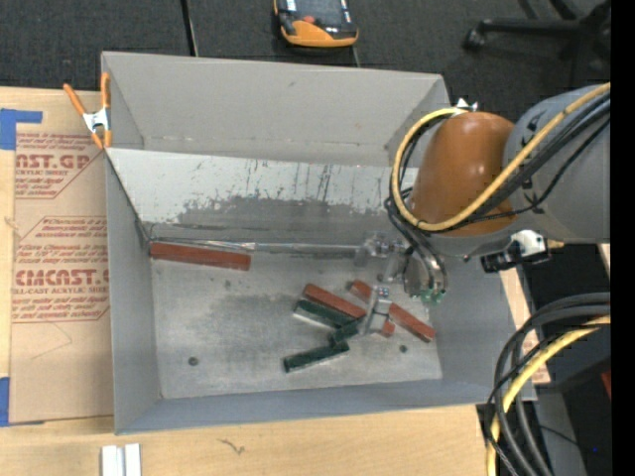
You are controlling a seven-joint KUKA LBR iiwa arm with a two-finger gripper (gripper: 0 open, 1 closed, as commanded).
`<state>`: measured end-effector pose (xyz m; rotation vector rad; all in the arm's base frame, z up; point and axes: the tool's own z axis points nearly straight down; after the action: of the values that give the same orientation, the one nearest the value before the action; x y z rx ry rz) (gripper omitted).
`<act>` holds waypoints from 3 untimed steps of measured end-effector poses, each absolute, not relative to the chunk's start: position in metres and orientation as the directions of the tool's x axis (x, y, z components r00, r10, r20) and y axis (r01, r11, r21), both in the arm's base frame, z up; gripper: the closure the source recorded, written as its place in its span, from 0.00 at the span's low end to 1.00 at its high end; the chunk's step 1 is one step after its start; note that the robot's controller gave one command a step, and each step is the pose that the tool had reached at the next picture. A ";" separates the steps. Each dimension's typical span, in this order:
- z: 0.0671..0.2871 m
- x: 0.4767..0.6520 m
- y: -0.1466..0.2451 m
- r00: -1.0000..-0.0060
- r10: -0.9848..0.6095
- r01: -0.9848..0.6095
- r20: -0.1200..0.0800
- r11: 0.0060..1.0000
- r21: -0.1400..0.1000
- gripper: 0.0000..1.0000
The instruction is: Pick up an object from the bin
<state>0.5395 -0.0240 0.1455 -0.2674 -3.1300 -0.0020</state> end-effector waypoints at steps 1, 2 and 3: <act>0.151 0.542 -0.063 -0.989 0.146 0.146 -0.002 0.989 -0.002 0.00; 0.084 0.546 -0.012 -0.953 0.304 0.304 -0.004 0.953 0.002 0.00; 0.061 0.547 0.001 -0.976 0.218 0.218 -0.005 0.976 0.008 1.00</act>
Offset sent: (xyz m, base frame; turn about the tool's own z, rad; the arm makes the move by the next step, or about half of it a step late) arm 0.0062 0.0222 -0.0755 0.1497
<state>0.5465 0.0010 0.0607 -0.3444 -3.1282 -0.0120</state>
